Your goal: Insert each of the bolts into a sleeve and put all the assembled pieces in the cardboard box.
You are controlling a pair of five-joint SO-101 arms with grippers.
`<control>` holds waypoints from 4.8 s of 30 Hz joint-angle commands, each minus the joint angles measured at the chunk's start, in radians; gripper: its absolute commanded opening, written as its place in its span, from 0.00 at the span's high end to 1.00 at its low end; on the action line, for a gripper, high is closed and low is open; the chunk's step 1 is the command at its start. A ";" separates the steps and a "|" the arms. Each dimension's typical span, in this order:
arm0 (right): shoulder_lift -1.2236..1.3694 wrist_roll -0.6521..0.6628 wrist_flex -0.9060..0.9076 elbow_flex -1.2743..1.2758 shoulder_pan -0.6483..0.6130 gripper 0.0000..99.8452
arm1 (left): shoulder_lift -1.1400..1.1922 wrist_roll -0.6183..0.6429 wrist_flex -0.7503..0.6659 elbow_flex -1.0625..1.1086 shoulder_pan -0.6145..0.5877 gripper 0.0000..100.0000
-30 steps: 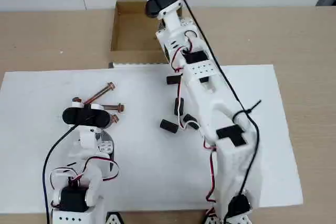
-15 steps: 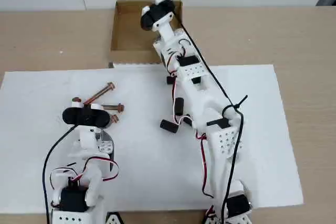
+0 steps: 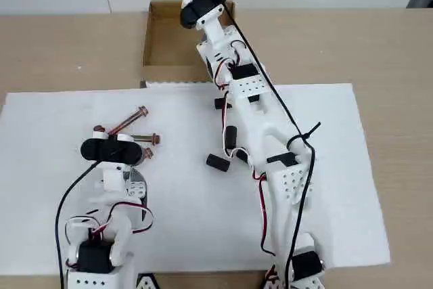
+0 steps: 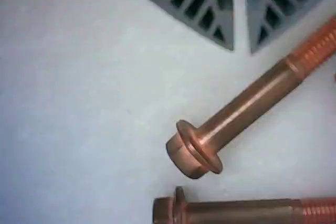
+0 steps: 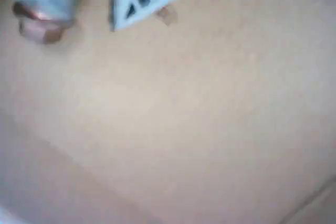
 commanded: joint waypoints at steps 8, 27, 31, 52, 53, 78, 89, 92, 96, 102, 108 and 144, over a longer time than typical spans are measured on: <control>-0.285 -0.143 0.409 -0.052 0.012 1.00 | -0.008 -0.005 -0.026 -0.007 -0.006 0.99; -0.568 -0.173 1.176 -0.052 -0.016 1.00 | -0.008 -0.005 -0.026 -0.007 -0.006 0.99; -0.575 -0.176 1.293 -0.046 -0.048 1.00 | -0.008 -0.005 -0.026 -0.007 -0.006 0.99; -0.545 -0.385 1.287 0.207 -0.110 0.92 | -0.008 -0.005 -0.026 -0.007 -0.006 0.99; -0.530 -0.385 1.288 0.207 -0.108 0.90 | -0.008 -0.005 -0.026 -0.007 -0.006 0.99; -0.328 -0.387 1.211 0.201 -0.093 0.89 | -0.008 -0.005 -0.026 -0.007 -0.006 0.99; -0.325 -0.384 1.193 0.201 -0.093 0.79 | -0.008 -0.005 -0.026 -0.007 -0.006 0.99; -0.325 -0.384 1.159 0.201 -0.093 0.79 | -0.008 -0.005 -0.026 -0.007 -0.006 0.99; -0.323 -0.384 1.127 0.201 -0.093 0.79 | -0.008 -0.005 -0.026 -0.007 -0.006 0.99; -0.294 -0.384 1.141 0.204 -0.093 0.79 | -0.008 -0.005 -0.026 -0.007 -0.006 0.99; -0.229 -0.384 1.159 0.204 -0.093 0.79 | -0.008 -0.005 -0.026 -0.007 -0.006 0.99; -0.682 -0.269 1.300 0.322 0.062 1.00 | 0.009 0.046 0.066 -0.216 -0.006 0.99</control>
